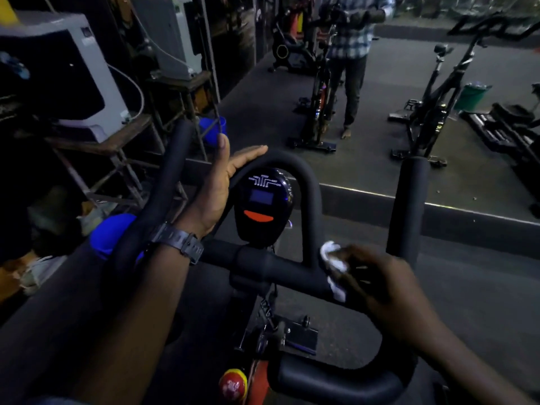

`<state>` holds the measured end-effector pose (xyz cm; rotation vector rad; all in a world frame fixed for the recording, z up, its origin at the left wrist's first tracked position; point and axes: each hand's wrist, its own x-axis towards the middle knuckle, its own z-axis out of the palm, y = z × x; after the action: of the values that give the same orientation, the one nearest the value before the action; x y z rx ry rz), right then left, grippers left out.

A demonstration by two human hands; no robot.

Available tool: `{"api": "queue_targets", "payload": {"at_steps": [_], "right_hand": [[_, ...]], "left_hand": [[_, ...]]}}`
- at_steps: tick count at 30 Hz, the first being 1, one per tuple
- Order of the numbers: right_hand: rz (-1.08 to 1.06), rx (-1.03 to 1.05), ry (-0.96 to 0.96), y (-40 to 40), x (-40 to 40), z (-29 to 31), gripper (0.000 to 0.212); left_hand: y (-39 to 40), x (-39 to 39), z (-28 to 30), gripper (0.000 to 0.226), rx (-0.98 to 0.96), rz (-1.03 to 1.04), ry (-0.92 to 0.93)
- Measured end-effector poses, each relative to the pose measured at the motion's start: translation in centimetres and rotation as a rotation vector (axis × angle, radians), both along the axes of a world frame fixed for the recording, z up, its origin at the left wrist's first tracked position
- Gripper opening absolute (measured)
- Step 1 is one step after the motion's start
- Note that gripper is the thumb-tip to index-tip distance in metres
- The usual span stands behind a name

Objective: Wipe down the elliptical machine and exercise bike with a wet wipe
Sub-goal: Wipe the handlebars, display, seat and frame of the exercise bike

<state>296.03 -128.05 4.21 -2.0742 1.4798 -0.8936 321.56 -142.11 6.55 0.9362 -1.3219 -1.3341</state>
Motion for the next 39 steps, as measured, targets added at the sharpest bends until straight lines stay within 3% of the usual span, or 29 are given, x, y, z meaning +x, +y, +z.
{"api": "queue_targets", "payload": {"at_steps": [2, 4, 6, 10, 14, 17, 21, 24, 26, 29, 33, 39], "right_hand": [[0.059, -0.149, 0.126, 1.2, 0.9, 0.2, 0.018], [0.109, -0.093, 0.165, 0.7, 2.0, 0.7, 0.005], [0.175, -0.136, 0.223, -0.2, 4.1, 1.0, 0.01], [0.501, -0.403, 0.498, -1.8, 10.5, 0.6, 0.011], [0.712, -0.288, 0.668, -1.4, 12.6, -0.7, 0.033], [0.87, -0.319, 0.751, -2.1, 11.6, -0.1, 0.013], [0.676, -0.311, 0.81, -2.0, 12.7, 1.4, 0.024], [0.741, -0.249, 0.772, -0.4, 14.0, 0.5, 0.028], [0.756, -0.229, 0.806, -0.1, 13.8, 0.4, 0.025], [0.545, -0.294, 0.782, -1.8, 13.8, 2.3, 0.03], [0.453, -0.455, 0.782, -4.8, 18.4, 3.0, 0.031], [0.379, -0.36, 0.733, -9.7, 24.5, 3.1, 0.019]], "left_hand": [[0.8, 0.7, -0.5, 0.094, -0.015, 0.013, 0.006], [1.9, 1.3, -1.0, 0.092, -0.017, 0.021, 0.001], [3.6, 1.7, -1.2, 0.087, -0.022, 0.095, -0.055], [6.7, 2.3, -1.8, 0.088, 0.025, 0.222, -0.125], [8.3, 3.0, -1.3, 0.093, 0.084, 0.287, -0.221], [8.9, 3.4, -1.4, 0.091, 0.079, 0.297, -0.261], [9.8, 4.3, -2.6, 0.092, 0.045, 0.302, -0.224], [9.7, 5.2, -2.5, 0.102, 0.053, 0.271, -0.194], [9.6, 6.2, -2.6, 0.088, 0.071, 0.256, -0.193], [9.6, 7.4, -2.8, 0.086, 0.052, 0.238, -0.201], [9.9, 8.8, -4.0, 0.091, -0.049, 0.383, -0.2], [9.1, 10.6, -5.7, 0.066, 0.011, 0.692, -0.011]]}}
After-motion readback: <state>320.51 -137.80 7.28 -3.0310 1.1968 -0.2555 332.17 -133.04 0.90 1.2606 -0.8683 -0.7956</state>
